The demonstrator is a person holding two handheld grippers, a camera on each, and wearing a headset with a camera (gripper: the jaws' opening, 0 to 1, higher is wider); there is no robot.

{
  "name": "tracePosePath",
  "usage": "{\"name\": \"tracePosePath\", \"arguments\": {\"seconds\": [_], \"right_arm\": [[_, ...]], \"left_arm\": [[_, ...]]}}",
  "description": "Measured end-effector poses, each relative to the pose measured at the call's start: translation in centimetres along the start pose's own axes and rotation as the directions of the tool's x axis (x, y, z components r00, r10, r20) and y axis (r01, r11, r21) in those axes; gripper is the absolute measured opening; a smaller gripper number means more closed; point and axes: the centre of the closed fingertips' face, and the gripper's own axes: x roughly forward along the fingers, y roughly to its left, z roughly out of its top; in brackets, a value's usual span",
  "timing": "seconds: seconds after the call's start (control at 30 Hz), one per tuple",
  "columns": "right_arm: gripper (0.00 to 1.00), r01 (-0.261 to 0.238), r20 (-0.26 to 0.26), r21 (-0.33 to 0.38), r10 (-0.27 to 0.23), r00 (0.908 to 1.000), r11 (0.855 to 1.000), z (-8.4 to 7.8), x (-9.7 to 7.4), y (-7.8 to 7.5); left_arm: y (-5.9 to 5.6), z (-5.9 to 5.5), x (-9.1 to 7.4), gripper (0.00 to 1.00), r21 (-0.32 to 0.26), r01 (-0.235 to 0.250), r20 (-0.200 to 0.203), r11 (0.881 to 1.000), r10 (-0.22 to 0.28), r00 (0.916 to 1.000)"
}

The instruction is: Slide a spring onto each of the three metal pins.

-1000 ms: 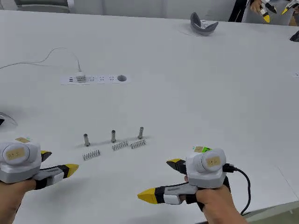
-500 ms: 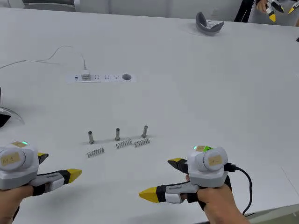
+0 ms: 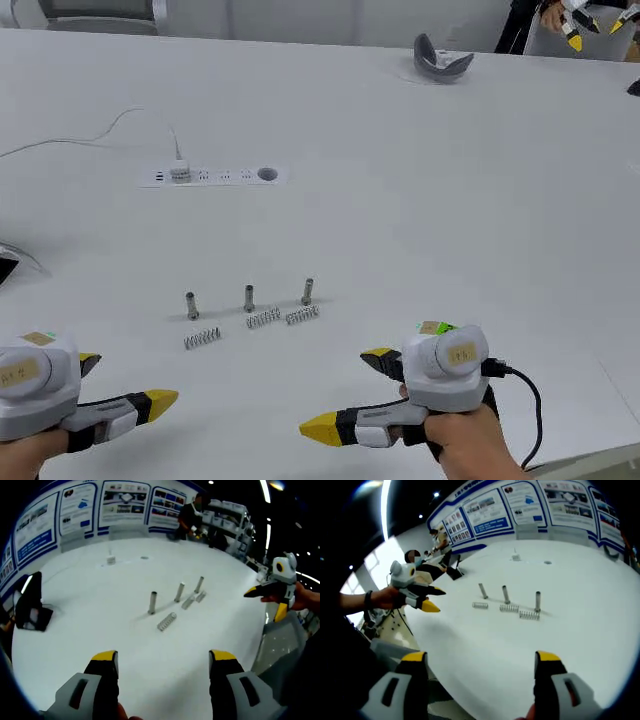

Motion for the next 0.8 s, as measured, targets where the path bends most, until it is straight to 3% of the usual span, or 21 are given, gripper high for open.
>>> {"name": "tracePosePath", "arguments": {"seconds": [0.27, 0.4, 0.53, 0.8], "right_arm": [[0.89, 0.002, -0.007, 0.003, -0.002, 1.0, 1.0, -0.1, -0.1, 0.2], [0.89, 0.004, -0.007, 0.006, -0.004, 1.0, 1.0, -0.1, -0.1, 0.1], [0.89, 0.003, -0.011, 0.012, -0.003, 0.9999, 1.0, -0.2, -0.2, 0.3], [0.89, -0.001, -0.019, 0.012, 0.001, 0.9998, 1.0, -0.6, -0.1, 0.6]], "left_arm": [[-0.6, 0.4, 0.8, 0.74, 0.083, 0.034, -0.035, 0.996, -0.031, 0.9989], [-0.9, 0.7, 1.3, 0.73, 0.145, 0.047, -0.058, 0.988, -0.039, 0.9975], [-1.4, 1.3, 1.8, 0.71, 0.161, 0.076, -0.056, 0.984, -0.067, 0.9962], [-1.4, 1.6, 3.5, 0.68, 0.197, 0.101, -0.081, 0.975, -0.086, 0.993]]}}
